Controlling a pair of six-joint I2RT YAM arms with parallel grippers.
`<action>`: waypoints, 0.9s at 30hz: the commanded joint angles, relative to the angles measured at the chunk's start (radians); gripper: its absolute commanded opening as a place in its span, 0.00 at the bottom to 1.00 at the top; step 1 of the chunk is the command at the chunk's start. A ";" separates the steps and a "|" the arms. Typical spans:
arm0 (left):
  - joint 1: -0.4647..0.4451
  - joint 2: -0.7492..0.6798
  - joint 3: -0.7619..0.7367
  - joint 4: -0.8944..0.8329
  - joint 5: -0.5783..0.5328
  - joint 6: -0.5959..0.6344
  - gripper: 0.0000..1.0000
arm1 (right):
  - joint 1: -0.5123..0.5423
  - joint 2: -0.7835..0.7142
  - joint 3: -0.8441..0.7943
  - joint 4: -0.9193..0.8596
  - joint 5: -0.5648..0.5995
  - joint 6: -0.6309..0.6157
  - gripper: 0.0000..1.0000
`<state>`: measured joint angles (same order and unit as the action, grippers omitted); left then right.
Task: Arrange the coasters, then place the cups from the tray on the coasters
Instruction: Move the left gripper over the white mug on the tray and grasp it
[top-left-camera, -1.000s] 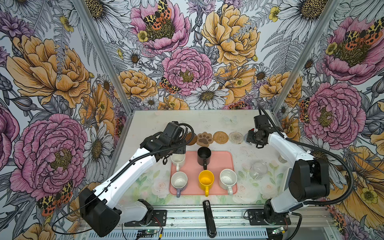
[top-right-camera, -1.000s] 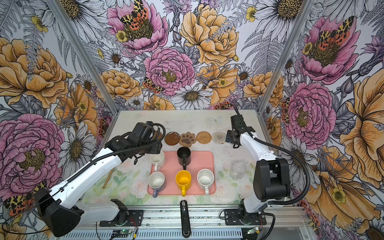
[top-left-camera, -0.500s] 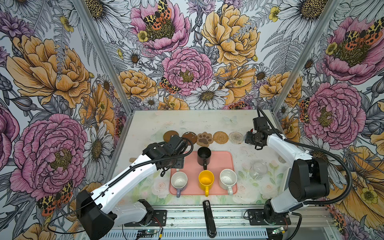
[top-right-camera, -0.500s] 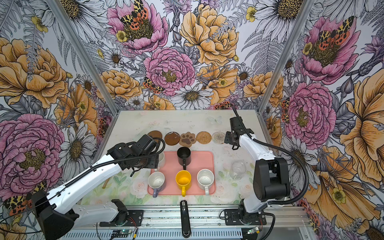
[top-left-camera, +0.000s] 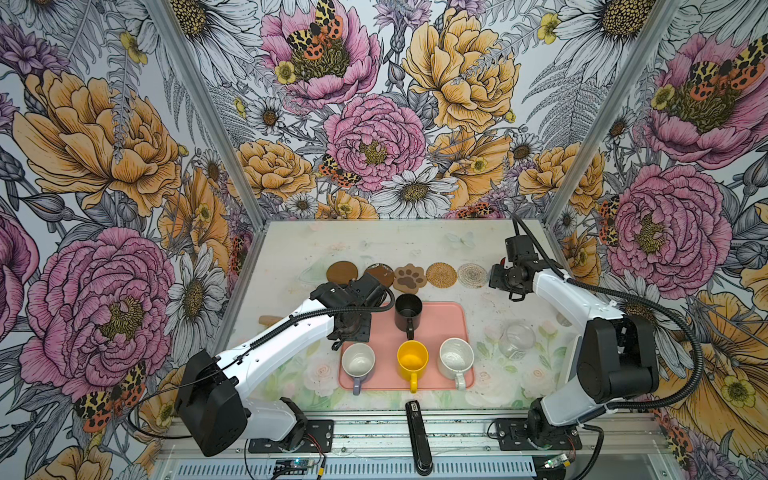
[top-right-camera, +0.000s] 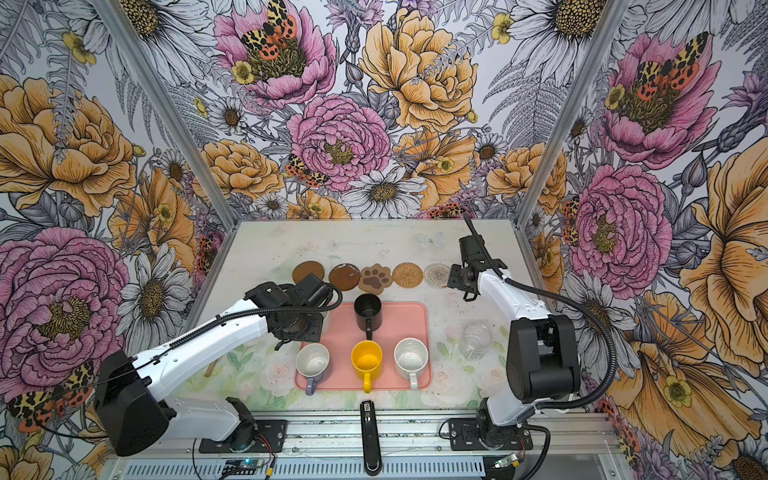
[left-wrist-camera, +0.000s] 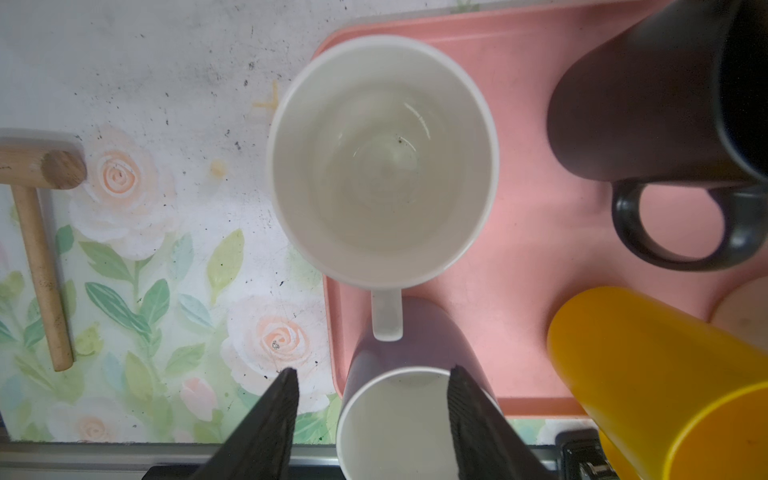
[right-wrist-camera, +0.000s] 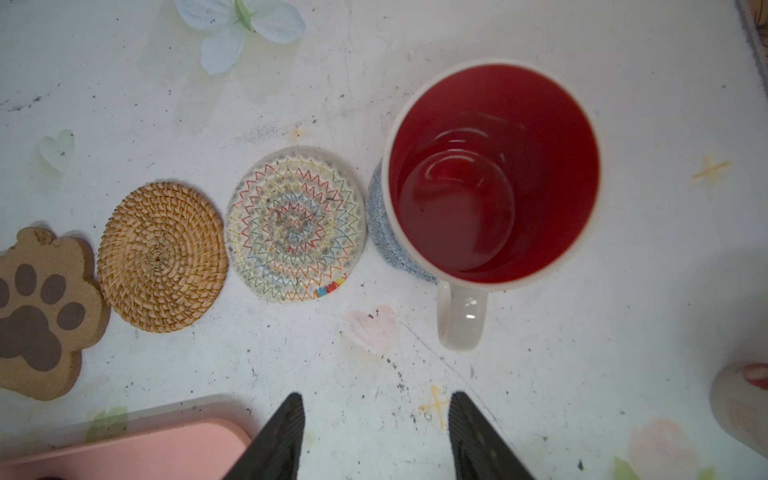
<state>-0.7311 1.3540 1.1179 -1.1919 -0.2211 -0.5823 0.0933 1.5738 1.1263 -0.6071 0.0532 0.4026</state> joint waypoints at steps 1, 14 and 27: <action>-0.007 0.005 -0.011 0.051 -0.005 -0.028 0.58 | 0.005 -0.007 -0.009 0.023 -0.003 0.002 0.58; 0.031 0.048 -0.059 0.133 0.059 -0.056 0.51 | 0.005 -0.005 0.006 0.021 -0.004 0.001 0.59; 0.082 0.054 -0.115 0.225 0.098 -0.068 0.43 | 0.005 0.003 0.017 0.021 -0.012 0.004 0.59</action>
<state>-0.6609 1.4052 1.0115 -1.0183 -0.1455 -0.6315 0.0933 1.5738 1.1263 -0.6075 0.0498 0.4026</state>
